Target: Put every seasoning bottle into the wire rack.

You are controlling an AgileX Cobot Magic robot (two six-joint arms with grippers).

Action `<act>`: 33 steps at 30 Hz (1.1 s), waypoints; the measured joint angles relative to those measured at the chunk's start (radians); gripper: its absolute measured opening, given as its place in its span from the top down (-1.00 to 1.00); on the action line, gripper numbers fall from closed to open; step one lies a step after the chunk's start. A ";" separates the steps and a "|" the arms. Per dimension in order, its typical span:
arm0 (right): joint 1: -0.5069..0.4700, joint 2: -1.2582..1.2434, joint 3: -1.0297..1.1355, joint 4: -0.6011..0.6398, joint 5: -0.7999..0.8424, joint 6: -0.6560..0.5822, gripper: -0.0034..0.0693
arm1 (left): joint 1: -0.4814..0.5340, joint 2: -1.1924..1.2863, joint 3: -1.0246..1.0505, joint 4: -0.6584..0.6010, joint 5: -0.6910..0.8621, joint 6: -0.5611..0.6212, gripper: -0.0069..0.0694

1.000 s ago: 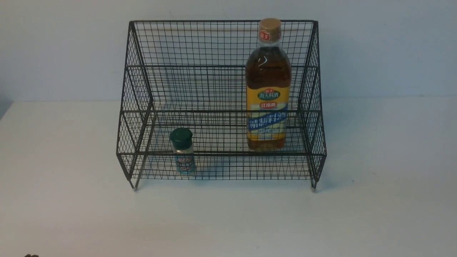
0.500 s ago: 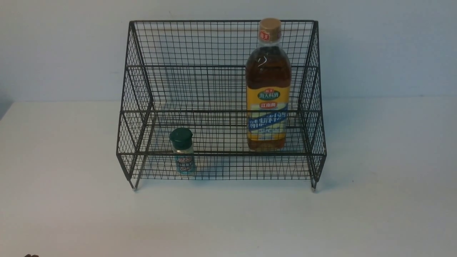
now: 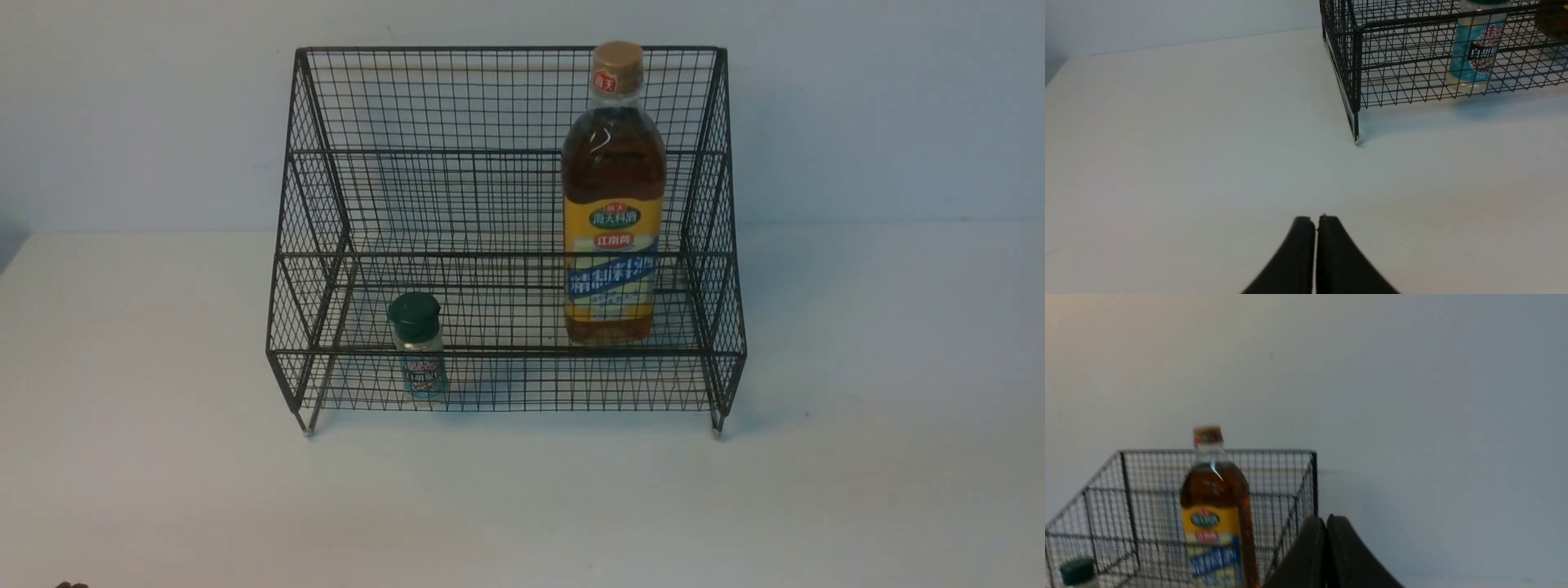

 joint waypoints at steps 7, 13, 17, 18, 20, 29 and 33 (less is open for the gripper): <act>-0.118 0.000 0.199 0.011 0.099 0.009 0.95 | 0.000 0.000 0.000 -0.001 0.000 -0.001 0.83; -0.141 0.001 0.197 0.003 0.143 0.010 0.95 | 0.000 0.000 0.000 -0.001 0.001 -0.001 0.83; -0.141 0.001 0.197 0.003 0.143 0.010 0.95 | 0.000 0.000 0.000 -0.001 0.001 -0.001 0.83; -0.141 0.001 0.197 0.003 0.143 0.010 0.95 | 0.000 0.000 0.000 -0.001 0.001 -0.001 0.83; -0.141 0.001 0.197 0.002 0.143 0.009 0.95 | 0.000 0.000 0.000 -0.001 0.001 -0.001 0.83; -0.141 0.001 0.197 0.006 0.142 -0.009 0.95 | 0.000 0.000 0.000 -0.001 0.001 -0.001 0.83; -0.141 0.001 0.197 0.024 0.142 -0.068 0.95 | 0.000 0.000 0.000 -0.001 0.001 -0.001 0.83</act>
